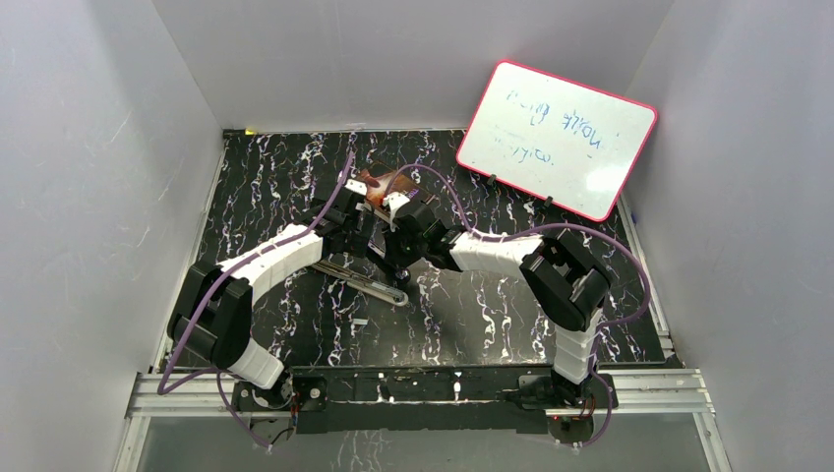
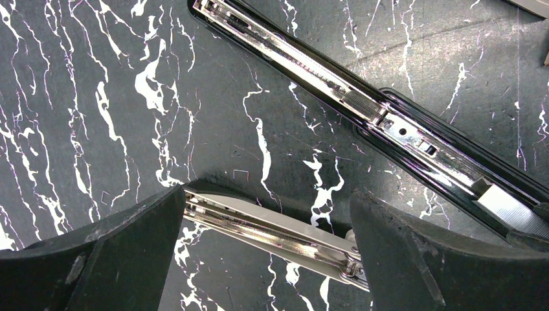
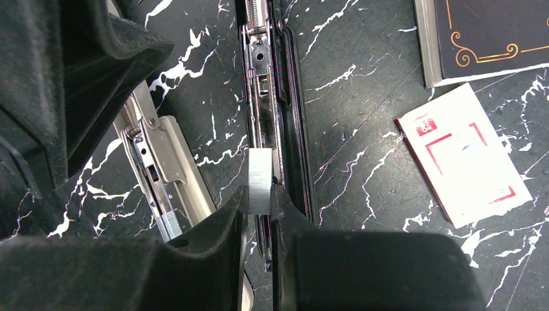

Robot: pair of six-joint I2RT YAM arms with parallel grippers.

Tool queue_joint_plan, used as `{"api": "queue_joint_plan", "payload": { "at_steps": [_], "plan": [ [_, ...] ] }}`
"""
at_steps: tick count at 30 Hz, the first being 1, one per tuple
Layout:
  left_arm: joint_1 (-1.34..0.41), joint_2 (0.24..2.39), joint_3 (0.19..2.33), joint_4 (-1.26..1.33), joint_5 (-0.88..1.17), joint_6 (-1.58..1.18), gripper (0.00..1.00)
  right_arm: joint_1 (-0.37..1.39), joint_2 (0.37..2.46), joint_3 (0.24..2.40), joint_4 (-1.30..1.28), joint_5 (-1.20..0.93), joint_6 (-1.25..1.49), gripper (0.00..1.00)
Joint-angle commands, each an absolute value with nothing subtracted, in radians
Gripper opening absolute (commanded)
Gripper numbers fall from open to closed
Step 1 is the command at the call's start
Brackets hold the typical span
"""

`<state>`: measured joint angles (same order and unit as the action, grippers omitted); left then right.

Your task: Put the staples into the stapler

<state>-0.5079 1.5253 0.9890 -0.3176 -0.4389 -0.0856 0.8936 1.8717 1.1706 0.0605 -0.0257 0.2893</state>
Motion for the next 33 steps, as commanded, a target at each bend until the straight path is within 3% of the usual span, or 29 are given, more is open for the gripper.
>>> {"api": "queue_joint_plan", "payload": {
  "at_steps": [1, 22, 33],
  "plan": [
    [-0.514, 1.475, 0.979, -0.321, -0.468, -0.079, 0.98, 0.902, 1.883, 1.218, 0.059, -0.015, 0.292, 0.0],
    [-0.515, 1.474, 0.979, -0.32, -0.474, -0.075, 0.98, 0.9, 1.858, 1.192, -0.057, 0.111, 0.145, 0.0],
    [-0.514, 1.473, 0.977, -0.321, -0.477, -0.073, 0.98, 0.874, 1.831, 1.18, 0.002, -0.08, 0.074, 0.0]
  ]
}}
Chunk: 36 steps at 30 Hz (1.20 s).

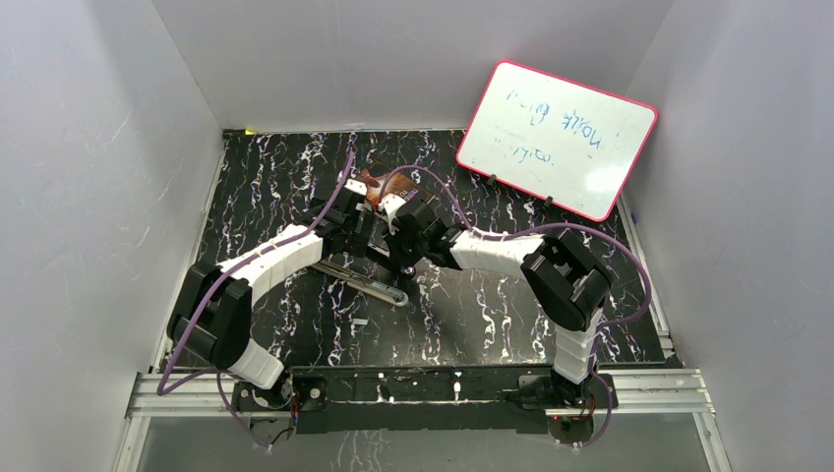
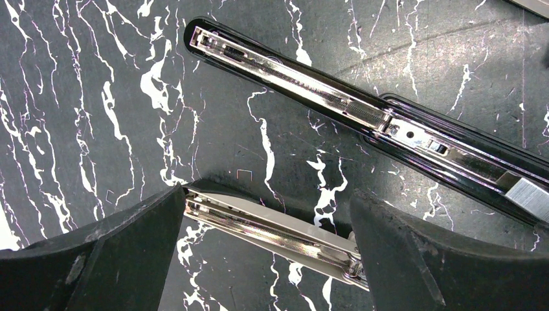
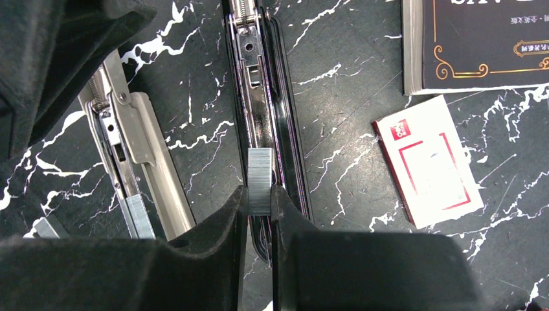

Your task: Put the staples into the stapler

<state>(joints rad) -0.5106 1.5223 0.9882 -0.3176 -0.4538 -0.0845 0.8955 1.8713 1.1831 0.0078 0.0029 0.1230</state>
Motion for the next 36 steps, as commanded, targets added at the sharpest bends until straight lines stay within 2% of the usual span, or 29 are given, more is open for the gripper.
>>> {"api": "queue_joint_plan", "payload": {
  "at_steps": [1, 16, 23, 26, 36],
  "plan": [
    [-0.515, 1.473, 0.977, -0.321, -0.478, -0.072, 0.98, 0.872, 1.828, 1.182, 0.005, -0.092, 0.074, 0.0],
    [-0.515, 1.471, 0.973, -0.319, -0.486, -0.068, 0.98, 0.819, 1.817, 1.184, -0.032, -0.154, -0.017, 0.0],
    [-0.515, 1.472, 0.974, -0.319, -0.486, -0.068, 0.98, 0.817, 1.769, 1.173, 0.037, -0.303, -0.055, 0.0],
    [-0.515, 1.472, 0.973, -0.319, -0.487, -0.068, 0.98, 0.817, 1.756, 1.17, 0.078, -0.285, -0.052, 0.0],
    [-0.515, 1.47, 0.971, -0.318, -0.488, -0.066, 0.98, 0.817, 1.853, 1.271, -0.008, -0.213, -0.046, 0.0]
  ]
}}
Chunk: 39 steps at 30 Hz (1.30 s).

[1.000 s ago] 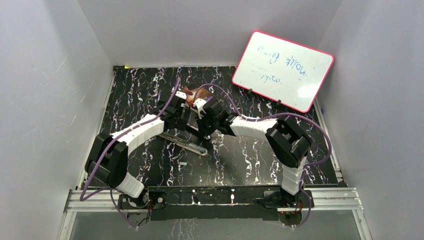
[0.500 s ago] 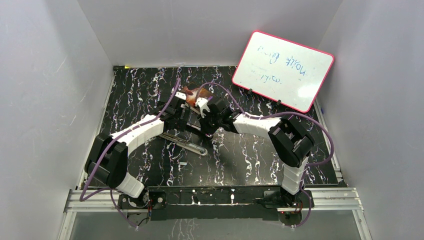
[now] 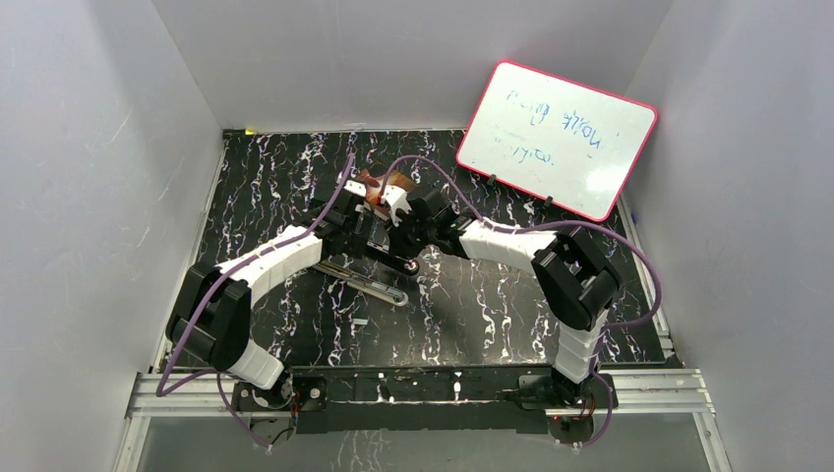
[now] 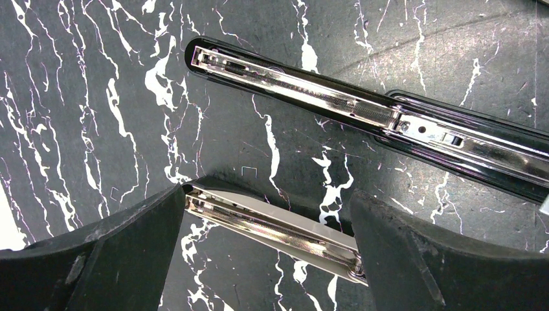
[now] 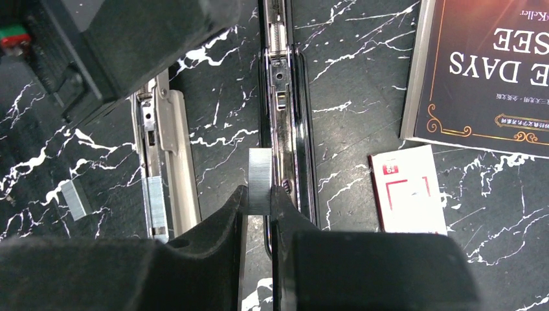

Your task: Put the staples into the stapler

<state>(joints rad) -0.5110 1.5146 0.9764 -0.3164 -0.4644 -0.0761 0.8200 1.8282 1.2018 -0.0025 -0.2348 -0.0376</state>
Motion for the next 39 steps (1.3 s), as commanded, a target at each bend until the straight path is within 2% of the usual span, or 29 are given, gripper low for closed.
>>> {"api": "queue_joint_plan", "payload": {
  "at_steps": [1, 39],
  "plan": [
    [-0.515, 1.47, 0.971, -0.318, -0.488, -0.066, 0.98, 0.816, 1.857, 1.275, -0.014, -0.209, -0.045, 0.0],
    [-0.515, 1.467, 0.97, -0.316, -0.488, -0.061, 0.98, 0.818, 1.916, 1.32, -0.112, -0.178, -0.038, 0.0]
  ]
}}
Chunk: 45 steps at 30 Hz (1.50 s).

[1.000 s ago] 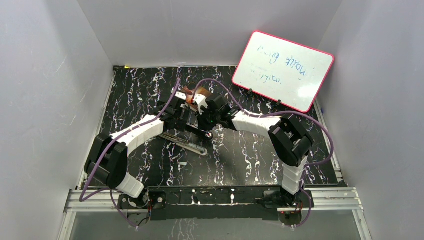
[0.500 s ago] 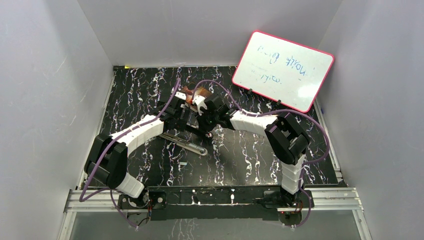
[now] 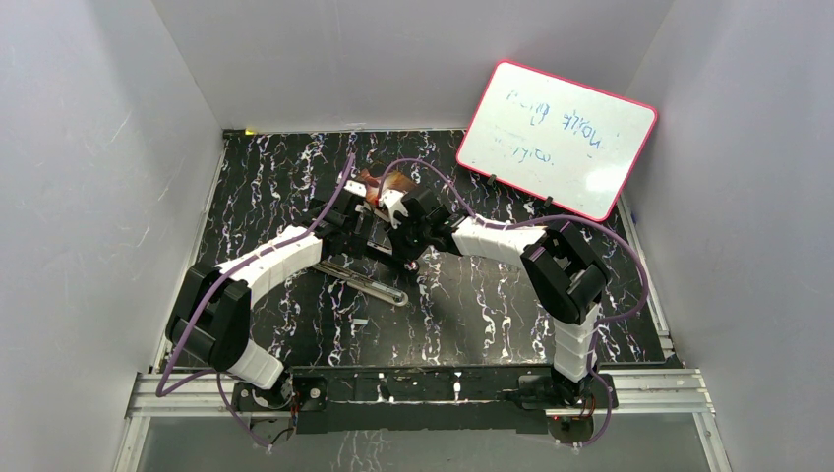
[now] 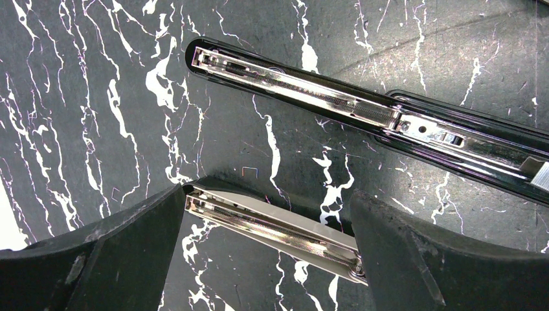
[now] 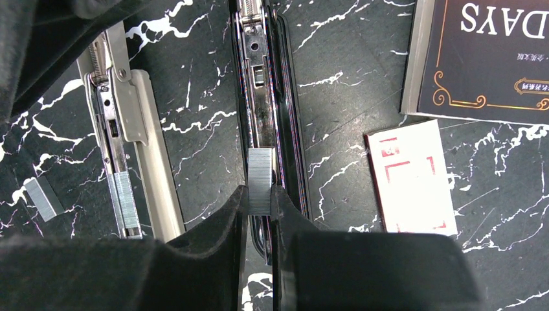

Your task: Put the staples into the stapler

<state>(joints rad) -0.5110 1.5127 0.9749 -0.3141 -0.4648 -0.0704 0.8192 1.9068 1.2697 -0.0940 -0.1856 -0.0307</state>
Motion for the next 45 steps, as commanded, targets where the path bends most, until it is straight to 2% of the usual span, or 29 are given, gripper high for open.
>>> {"api": "queue_joint_plan", "payload": {
  "at_steps": [1, 11, 21, 45],
  "plan": [
    [-0.515, 1.467, 0.969, -0.316, -0.488, -0.061, 0.98, 0.817, 1.917, 1.322, -0.116, -0.178, -0.04, 0.0],
    [-0.515, 1.466, 0.968, -0.316, -0.489, -0.062, 0.98, 0.816, 1.92, 1.337, -0.133, -0.181, -0.042, 0.0],
    [-0.515, 1.465, 0.966, -0.316, -0.492, -0.06, 0.98, 0.817, 1.823, 1.252, 0.011, -0.197, -0.012, 0.0],
    [-0.514, 1.462, 0.966, -0.314, -0.494, -0.058, 0.98, 0.818, 1.898, 1.302, -0.08, -0.176, -0.012, 0.0]
  ]
}}
